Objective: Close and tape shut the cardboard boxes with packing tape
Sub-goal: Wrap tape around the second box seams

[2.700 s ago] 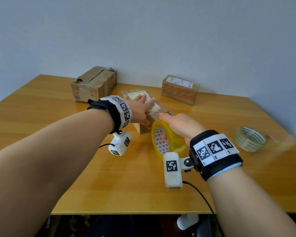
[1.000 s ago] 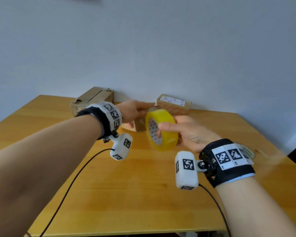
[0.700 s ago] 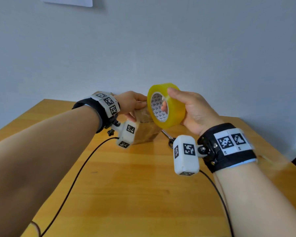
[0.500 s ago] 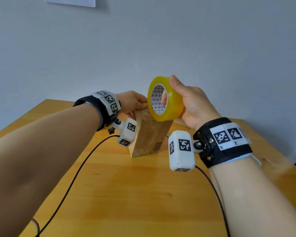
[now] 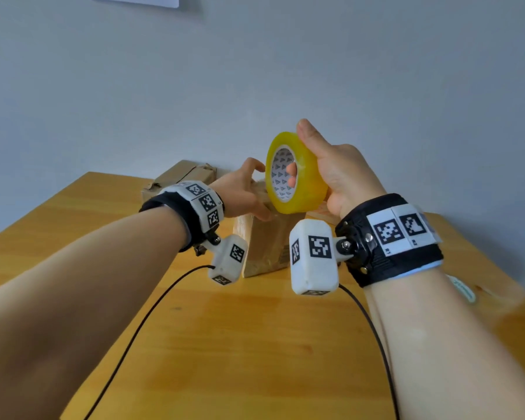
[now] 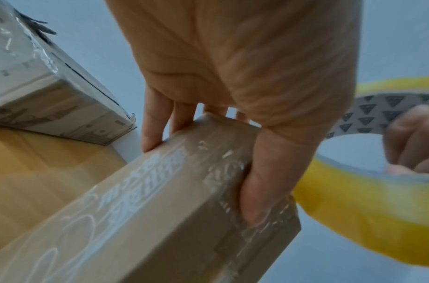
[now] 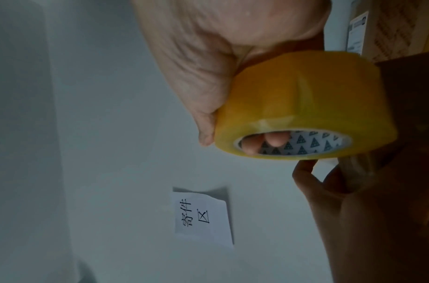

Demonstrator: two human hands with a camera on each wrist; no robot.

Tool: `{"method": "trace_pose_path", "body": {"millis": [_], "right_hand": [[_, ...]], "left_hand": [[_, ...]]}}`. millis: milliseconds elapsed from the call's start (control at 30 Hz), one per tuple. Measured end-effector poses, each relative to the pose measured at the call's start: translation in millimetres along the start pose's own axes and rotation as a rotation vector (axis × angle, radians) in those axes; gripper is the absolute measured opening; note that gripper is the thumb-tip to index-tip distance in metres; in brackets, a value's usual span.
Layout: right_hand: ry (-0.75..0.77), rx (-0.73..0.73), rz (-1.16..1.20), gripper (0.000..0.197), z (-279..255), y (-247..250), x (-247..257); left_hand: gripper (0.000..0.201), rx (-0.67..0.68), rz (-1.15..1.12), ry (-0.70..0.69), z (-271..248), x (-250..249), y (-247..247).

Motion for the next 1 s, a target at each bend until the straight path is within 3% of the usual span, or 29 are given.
{"method": "trace_pose_path", "body": {"millis": [167,400,700,1000], "right_hand": [[-0.046,0.008,0.014,0.053,-4,9,-6],[-0.091,-0.013,-0.045,0.056,-4,21,-28],[-0.114,-0.019,-0.158,0.052,0,31,-45],[-0.144,0.017,-0.170,0.047,22,28,-59]], "left_hand": [[0.073,-0.063,0.002,0.039,-2,4,14],[0.050,-0.117,-0.182,0.056,4,11,11],[0.044,-0.207,-0.309,0.125,8,25,14],[0.036,-0.170,-0.435,0.224,9,48,-7]]}}
Point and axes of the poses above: each hand's wrist, its own z-axis towards the middle knuckle, its own y-axis out of the back of the hand, x = y × z, the point moved 8 cm from there along z, towards the middle knuckle, and after that the axes turned 15 degrees about -y, right-handed, at the moved point
